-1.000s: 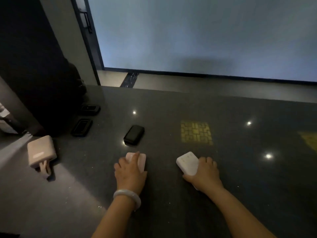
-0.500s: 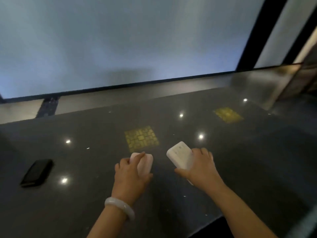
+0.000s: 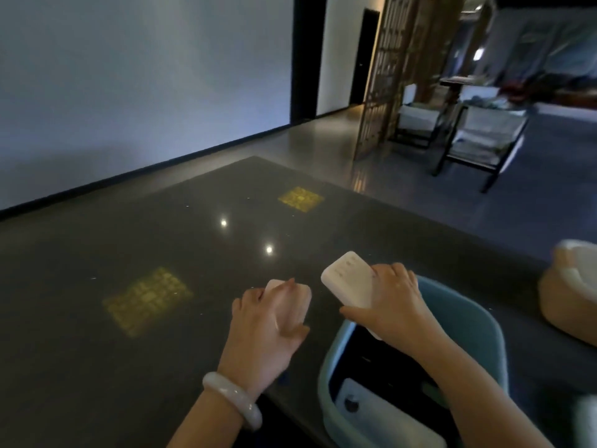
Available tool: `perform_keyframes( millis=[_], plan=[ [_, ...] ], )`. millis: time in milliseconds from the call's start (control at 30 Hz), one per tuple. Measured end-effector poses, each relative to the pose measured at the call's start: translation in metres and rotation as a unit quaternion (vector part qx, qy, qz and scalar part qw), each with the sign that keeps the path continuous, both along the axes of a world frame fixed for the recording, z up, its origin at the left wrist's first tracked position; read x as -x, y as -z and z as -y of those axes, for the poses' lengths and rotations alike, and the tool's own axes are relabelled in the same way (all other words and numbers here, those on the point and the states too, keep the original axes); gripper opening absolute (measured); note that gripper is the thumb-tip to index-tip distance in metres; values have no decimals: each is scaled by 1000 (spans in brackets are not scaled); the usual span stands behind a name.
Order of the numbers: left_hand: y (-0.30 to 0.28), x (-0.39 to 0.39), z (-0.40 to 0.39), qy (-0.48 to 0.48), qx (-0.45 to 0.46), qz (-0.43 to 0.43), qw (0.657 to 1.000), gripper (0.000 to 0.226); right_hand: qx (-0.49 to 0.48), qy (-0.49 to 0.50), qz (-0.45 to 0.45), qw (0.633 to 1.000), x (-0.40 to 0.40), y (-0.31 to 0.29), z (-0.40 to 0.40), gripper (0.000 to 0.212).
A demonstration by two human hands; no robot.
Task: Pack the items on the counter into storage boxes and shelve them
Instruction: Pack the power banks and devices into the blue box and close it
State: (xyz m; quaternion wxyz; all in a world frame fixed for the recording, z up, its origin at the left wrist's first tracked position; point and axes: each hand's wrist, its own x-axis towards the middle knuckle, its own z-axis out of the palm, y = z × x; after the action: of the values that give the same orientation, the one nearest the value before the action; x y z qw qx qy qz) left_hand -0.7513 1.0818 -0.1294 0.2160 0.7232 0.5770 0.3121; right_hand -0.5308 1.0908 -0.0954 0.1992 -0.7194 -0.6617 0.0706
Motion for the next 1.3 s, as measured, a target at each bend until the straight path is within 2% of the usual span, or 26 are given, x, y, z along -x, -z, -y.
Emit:
perform_keyframes(
  millis=[167,333,667,1067,1300],
  plan=[
    [6,-52,-5,56,-8,-19,998,74,41,58,-2,998,-55,16,22,89],
    [11,-70,-11,78,0,-55,995,76,90,41,-13,995,-73,33,36,87],
    [5,-68,-23,140,12,-89,986,78,150,-59,-9,987,-42,46,65,81],
    [1,-67,-23,165,0,-112,980,74,148,-52,-24,987,-19,78,93,90],
    [-1,-68,-24,171,-7,-127,977,74,170,-44,-75,982,-26,77,94,98]
  ],
)
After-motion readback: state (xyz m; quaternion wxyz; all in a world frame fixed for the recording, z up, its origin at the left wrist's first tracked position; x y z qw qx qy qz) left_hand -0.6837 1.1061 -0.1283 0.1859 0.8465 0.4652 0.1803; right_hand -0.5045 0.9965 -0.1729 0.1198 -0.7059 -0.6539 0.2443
